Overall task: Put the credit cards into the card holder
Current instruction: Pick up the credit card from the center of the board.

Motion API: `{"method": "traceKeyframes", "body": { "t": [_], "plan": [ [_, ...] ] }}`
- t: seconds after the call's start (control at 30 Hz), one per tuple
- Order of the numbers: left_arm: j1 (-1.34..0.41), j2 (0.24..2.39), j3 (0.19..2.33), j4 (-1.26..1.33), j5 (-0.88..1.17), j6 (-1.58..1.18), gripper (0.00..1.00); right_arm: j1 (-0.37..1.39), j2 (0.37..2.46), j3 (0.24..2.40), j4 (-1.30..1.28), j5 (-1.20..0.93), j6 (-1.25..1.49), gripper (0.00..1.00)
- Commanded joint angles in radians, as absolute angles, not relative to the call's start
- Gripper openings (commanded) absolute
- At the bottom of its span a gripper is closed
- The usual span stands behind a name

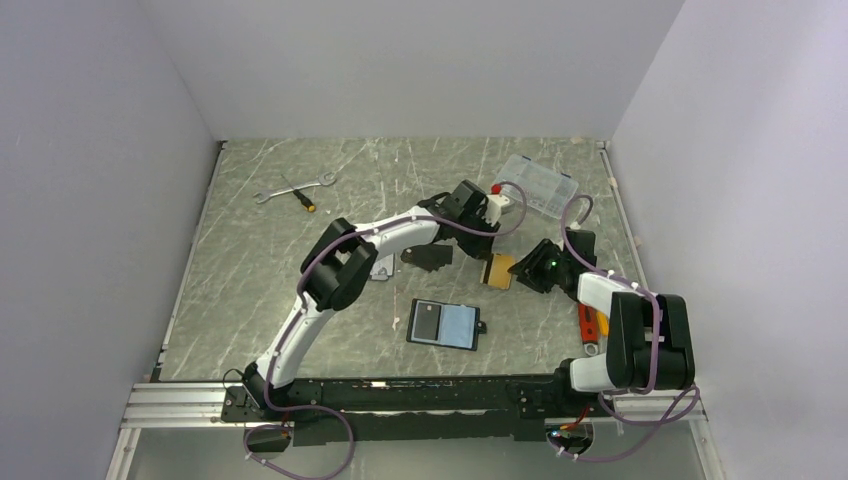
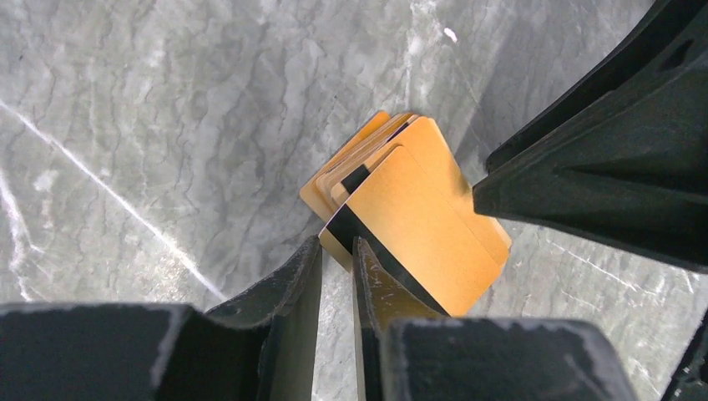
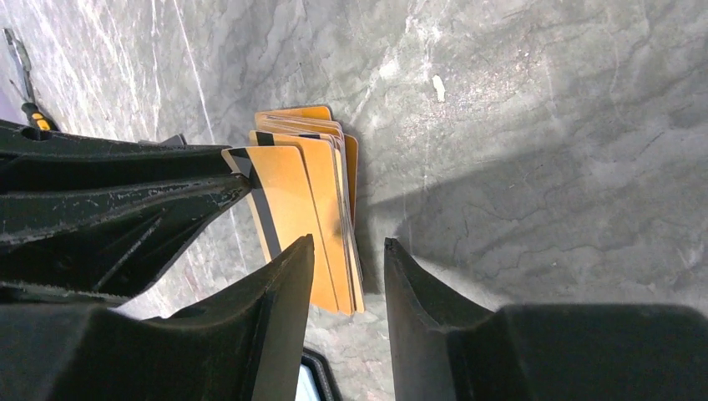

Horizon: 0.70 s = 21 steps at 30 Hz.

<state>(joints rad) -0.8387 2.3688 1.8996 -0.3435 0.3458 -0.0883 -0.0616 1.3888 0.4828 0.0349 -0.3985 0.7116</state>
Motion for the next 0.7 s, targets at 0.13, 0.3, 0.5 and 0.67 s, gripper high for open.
{"method": "traceKeyframes", "body": {
  "t": [0.13, 0.3, 0.5, 0.67],
  "plan": [
    [-0.785, 2.338, 1.847, -0.395, 0.429, -0.129, 0.15, -0.07, 1.336, 0.482, 0.052, -0.42, 0.705, 0.38],
    [-0.773, 2.339, 1.836, -0.383, 0.465, -0.147, 0.01, -0.069, 1.303, 0.5, 0.082, -0.496, 0.719, 0.37],
    [-0.773, 2.348, 1.837, -0.378, 0.472, -0.155, 0.0, -0.068, 1.31, 0.513, 0.143, -0.583, 0.75, 0.37],
    [-0.773, 2.353, 1.837, -0.38, 0.475, -0.153, 0.0, -0.05, 1.428, 0.518, 0.216, -0.643, 0.769, 0.37]
  ]
}}
